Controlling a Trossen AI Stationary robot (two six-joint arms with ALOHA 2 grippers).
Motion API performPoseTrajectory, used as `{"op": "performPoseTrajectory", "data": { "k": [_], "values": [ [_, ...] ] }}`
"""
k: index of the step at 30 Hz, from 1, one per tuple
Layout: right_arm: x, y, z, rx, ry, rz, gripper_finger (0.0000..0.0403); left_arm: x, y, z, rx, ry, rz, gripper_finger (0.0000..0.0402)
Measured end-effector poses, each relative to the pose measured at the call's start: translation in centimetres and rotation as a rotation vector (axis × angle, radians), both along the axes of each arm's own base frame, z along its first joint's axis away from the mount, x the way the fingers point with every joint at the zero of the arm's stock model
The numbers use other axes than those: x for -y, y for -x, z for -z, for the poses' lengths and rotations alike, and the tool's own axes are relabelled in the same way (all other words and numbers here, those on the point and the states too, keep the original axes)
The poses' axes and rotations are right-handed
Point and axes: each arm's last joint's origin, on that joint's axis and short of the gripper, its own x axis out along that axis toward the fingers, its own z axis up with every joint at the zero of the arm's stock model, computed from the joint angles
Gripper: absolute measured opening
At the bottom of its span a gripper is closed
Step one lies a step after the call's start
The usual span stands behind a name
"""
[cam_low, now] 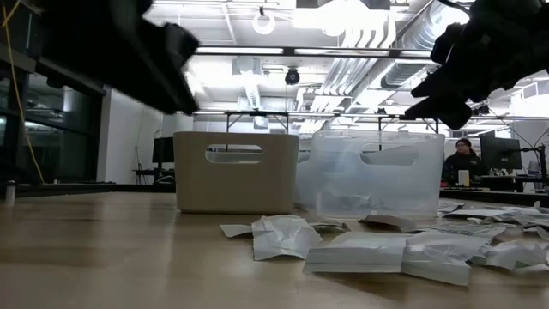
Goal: Pick & Place First Aid Supplies
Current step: Put the green bandage pack into the white bin
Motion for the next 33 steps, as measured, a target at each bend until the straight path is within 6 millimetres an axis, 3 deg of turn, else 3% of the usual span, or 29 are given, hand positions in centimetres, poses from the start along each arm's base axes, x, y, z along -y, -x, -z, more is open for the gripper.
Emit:
{"op": "performPoseTrajectory", "data": {
  "k": [8,17,26,33],
  "values": [
    [0.0,0.0,0.0,0.0,0.0,0.0,0.0222,2.7,-4.9,-0.7,-0.018,-0.08,0.117,0.0115],
    [0.0,0.0,0.0,-0.002,0.0,0.0,0.0222,3.4,-9.8,-0.7,-0.24,-0.066,0.166,0.0115],
    [0.0,0.0,0.0,0.002,0.0,0.0,0.0222,3.5,-11.0,0.8,-0.38,0.087,0.13,0.0115],
    [0.0,0.0,0.0,0.001,0.0,0.0,0.0222,3.3,-10.9,1.3,-0.41,0.063,0.08,0.0115]
  ]
}}
